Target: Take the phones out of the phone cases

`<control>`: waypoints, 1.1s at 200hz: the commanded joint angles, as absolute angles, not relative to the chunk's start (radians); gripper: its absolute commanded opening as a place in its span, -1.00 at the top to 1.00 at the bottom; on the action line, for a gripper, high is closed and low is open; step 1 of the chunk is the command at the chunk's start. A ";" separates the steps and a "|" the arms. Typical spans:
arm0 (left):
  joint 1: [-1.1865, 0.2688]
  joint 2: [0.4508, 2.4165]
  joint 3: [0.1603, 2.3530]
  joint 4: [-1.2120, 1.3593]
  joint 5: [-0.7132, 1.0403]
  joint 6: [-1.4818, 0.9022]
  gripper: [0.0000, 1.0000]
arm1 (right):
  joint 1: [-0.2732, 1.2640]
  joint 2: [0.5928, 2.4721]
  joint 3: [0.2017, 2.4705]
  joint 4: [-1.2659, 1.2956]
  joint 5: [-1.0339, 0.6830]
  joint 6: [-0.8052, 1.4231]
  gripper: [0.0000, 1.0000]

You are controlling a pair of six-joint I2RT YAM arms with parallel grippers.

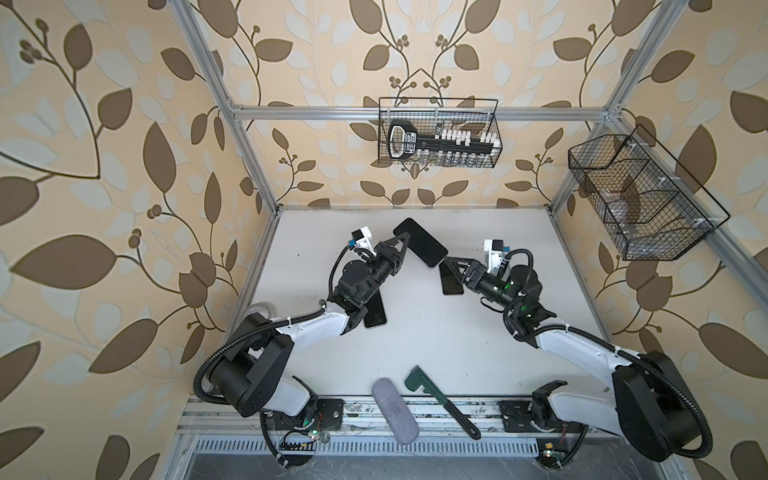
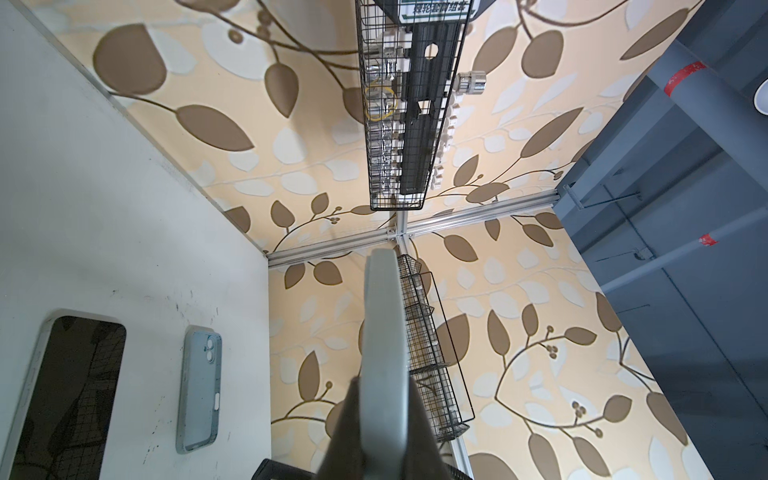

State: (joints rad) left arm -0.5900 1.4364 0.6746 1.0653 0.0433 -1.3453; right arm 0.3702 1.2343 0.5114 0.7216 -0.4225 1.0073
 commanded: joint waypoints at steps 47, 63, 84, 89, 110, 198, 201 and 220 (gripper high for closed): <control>-0.609 1.403 0.727 1.191 0.052 -1.367 1.00 | 0.362 1.283 0.524 0.790 -0.465 1.037 -0.87; -0.611 1.408 0.733 1.195 0.057 -1.368 1.00 | 0.360 1.302 0.533 0.805 -0.486 1.043 -0.87; -0.614 1.414 0.741 1.196 0.063 -1.368 1.00 | 0.361 1.330 0.545 0.831 -0.513 1.056 -0.86; -0.616 1.415 0.741 1.196 0.063 -1.368 1.00 | 0.360 1.337 0.546 0.840 -0.519 1.059 -0.86; -0.615 1.417 0.739 1.195 0.062 -1.366 1.00 | 0.360 1.356 0.553 0.880 -0.542 1.076 -0.85; -0.617 1.475 0.736 1.216 0.070 -1.368 1.00 | 0.360 1.379 0.559 1.067 -0.596 1.190 -0.81; -0.617 1.475 0.736 1.217 0.070 -1.368 1.00 | 0.360 1.381 0.558 1.078 -0.596 1.197 -0.81; -0.618 1.479 0.741 1.221 0.076 -1.371 1.00 | 0.362 1.406 0.560 1.146 -0.596 1.240 -0.78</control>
